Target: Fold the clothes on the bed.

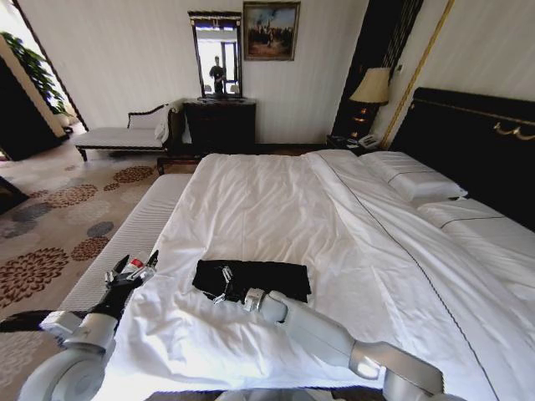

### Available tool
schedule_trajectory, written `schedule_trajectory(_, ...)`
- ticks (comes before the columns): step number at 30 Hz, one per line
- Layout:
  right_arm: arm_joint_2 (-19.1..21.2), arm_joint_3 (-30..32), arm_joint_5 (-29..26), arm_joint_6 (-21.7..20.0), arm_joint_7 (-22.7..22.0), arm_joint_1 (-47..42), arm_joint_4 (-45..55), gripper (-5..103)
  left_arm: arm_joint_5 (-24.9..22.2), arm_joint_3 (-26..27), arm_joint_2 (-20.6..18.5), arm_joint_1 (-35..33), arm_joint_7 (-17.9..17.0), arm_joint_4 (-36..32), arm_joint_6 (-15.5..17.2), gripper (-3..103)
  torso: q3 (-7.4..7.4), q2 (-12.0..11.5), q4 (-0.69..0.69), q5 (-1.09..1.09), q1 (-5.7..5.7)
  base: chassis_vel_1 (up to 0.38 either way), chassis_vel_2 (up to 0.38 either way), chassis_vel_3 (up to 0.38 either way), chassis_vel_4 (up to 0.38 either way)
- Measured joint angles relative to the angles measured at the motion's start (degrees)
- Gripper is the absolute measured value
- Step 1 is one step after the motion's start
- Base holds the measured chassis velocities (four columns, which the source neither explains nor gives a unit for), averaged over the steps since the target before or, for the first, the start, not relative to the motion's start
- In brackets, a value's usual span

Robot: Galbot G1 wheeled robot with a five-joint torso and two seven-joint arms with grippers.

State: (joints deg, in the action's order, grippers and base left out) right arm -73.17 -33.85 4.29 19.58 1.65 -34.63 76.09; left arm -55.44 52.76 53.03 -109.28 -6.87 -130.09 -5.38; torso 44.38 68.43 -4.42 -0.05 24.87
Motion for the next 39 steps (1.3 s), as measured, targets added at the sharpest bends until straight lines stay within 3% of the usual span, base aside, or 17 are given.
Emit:
schedule_trajectory(6,-5.71,2.13,-2.6,-1.09,-0.69,5.69,-12.54,100,-0.23,0.7,0.27,-0.27,-0.01,-0.37,-0.06,100,0.0,0.0,0.0,0.0,0.01,0.0,0.0,0.0,0.0)
schedule_trajectory(13,-17.49,9.43,9.18,4.37,0.76,9.68,-33.8,100,-0.59,0.9,0.27,0.18,-0.11,-0.64,-0.08,100,0.01,-0.01,0.01,0.0,0.01,0.0,0.0,0.0,0.0)
schedule_trajectory(15,-19.06,11.07,10.61,5.01,0.78,10.44,-36.97,100,-0.62,0.85,0.37,0.2,-0.11,-0.64,-0.07,100,0.01,-0.01,0.05,0.02,0.01,0.0,0.0,0.0,0.0)
schedule_trajectory(21,-19.28,10.82,12.35,5.79,0.74,10.31,-37.82,100,-0.77,0.86,0.36,0.33,-0.05,-0.48,-0.08,100,0.0,0.0,-0.01,-0.01,0.01,0.0,0.0,0.0,0.0)
schedule_trajectory(29,-15.41,7.6,13.95,9.06,-0.93,5.36,-30.57,100,-2.58,2.26,-0.35,0.56,0.3,0.8,-0.26,100,0.0,0.0,0.0,0.01,0.0,0.0,0.0,0.0,0.0)
schedule_trajectory(39,-9.91,5.85,12.47,7.59,-3.38,1.34,-19.35,100,-2.97,2.58,-0.12,0.57,0.58,1.26,-0.6,100,0.0,0.0,0.01,0.01,0.0,0.0,0.0,0.0,0.0)
